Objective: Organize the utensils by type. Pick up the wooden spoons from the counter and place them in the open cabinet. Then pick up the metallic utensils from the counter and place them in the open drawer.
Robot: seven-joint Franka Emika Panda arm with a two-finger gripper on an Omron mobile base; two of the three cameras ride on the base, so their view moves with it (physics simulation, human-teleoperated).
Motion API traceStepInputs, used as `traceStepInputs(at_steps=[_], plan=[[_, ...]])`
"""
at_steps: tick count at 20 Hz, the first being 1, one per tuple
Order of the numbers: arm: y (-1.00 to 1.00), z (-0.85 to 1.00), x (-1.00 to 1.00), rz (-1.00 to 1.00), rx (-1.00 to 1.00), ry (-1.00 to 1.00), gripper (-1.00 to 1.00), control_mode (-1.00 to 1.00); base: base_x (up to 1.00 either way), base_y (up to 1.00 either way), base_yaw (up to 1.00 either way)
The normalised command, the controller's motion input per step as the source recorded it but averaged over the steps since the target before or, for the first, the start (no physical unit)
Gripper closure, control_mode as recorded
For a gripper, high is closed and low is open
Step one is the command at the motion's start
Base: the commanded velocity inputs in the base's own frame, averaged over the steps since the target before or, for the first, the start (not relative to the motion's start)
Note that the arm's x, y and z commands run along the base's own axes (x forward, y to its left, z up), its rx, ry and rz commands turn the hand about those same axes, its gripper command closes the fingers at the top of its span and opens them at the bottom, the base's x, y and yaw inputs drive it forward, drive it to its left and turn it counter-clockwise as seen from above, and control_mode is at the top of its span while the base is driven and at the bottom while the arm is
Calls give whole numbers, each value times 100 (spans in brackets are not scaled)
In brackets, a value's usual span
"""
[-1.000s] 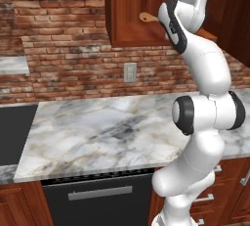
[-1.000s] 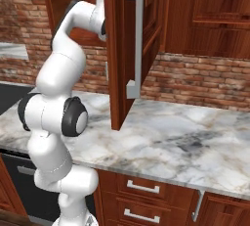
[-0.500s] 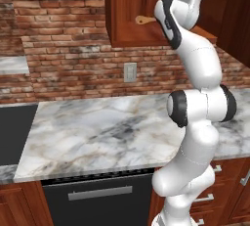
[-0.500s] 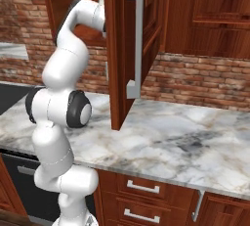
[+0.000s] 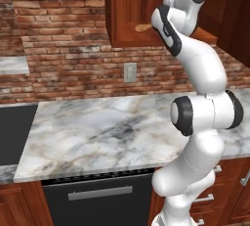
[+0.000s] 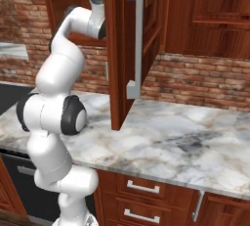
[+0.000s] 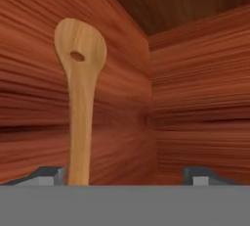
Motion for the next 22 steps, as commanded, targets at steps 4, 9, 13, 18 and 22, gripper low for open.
traceStepInputs(at_steps=[4, 9, 13, 18, 22], plan=[[-6, -63, 1, 0, -12, -5, -100, -100, 0, 0, 0], [-11, -81, 8, 2, -30, 9, -100, -100, 0, 0, 0], [-13, -93, 19, 8, -44, 29, -100, -100, 0, 0, 0], [-46, -93, 6, 15, -51, 39, -100, -100, 0, 0, 0], [-81, -82, -4, 18, -35, 26, -100, -100, 0, 0, 0]])
